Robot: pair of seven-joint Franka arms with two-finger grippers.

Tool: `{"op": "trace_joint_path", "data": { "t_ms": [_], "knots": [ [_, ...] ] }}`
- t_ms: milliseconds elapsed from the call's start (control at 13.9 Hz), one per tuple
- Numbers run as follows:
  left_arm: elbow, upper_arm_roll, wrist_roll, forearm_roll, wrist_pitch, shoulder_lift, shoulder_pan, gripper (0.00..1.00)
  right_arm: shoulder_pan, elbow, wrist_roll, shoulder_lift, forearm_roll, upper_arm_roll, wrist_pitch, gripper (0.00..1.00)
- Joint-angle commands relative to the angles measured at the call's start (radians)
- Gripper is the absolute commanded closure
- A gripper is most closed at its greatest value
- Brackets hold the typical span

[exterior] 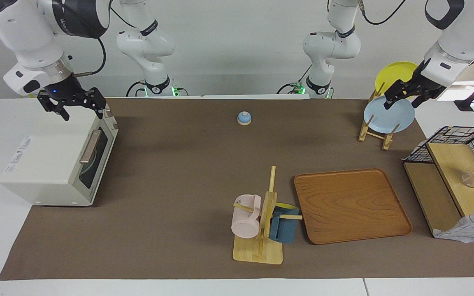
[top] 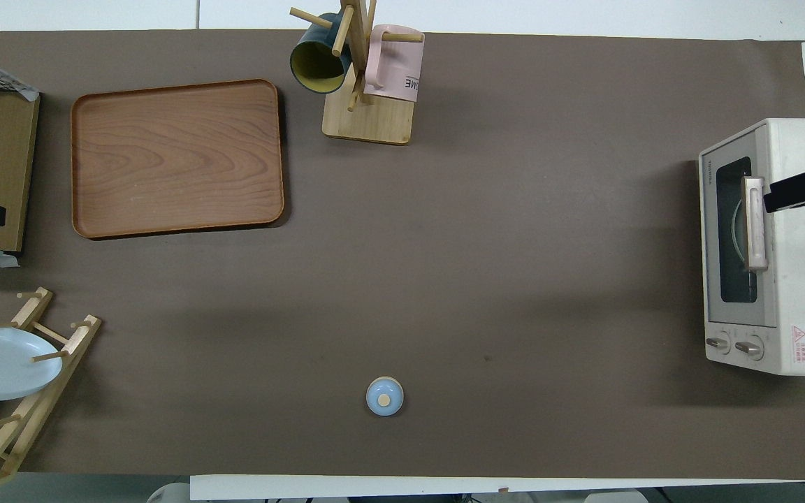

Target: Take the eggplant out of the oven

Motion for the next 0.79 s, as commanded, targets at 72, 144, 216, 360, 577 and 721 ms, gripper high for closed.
{"op": "trace_joint_path", "data": {
  "t_ms": [72,144,216,360,577,721],
  "knots": [
    [0.014,-0.003,0.016,-0.008,-0.021,0.005,0.007,0.00,-0.011,-0.010,0.013,-0.016,-0.003,0.004,-0.021,0.00],
    [0.014,-0.003,0.016,-0.008,-0.021,0.005,0.007,0.00,-0.013,-0.021,0.013,-0.024,-0.004,0.004,-0.021,0.00],
    [0.014,-0.003,0.016,-0.008,-0.021,0.005,0.007,0.00,-0.013,-0.022,0.013,-0.024,-0.004,0.004,-0.021,0.00],
    [0.014,-0.003,0.016,-0.008,-0.021,0.005,0.007,0.00,-0.013,-0.056,-0.001,-0.036,-0.004,0.003,-0.004,0.00],
    [0.014,-0.003,0.016,-0.008,-0.021,0.005,0.007,0.00,-0.007,-0.249,0.002,-0.087,-0.003,0.003,0.202,0.68],
    [0.013,-0.005,0.016,-0.008,-0.021,0.005,0.007,0.00,-0.017,-0.292,-0.007,-0.047,-0.010,0.000,0.269,0.99]
  ]
}}
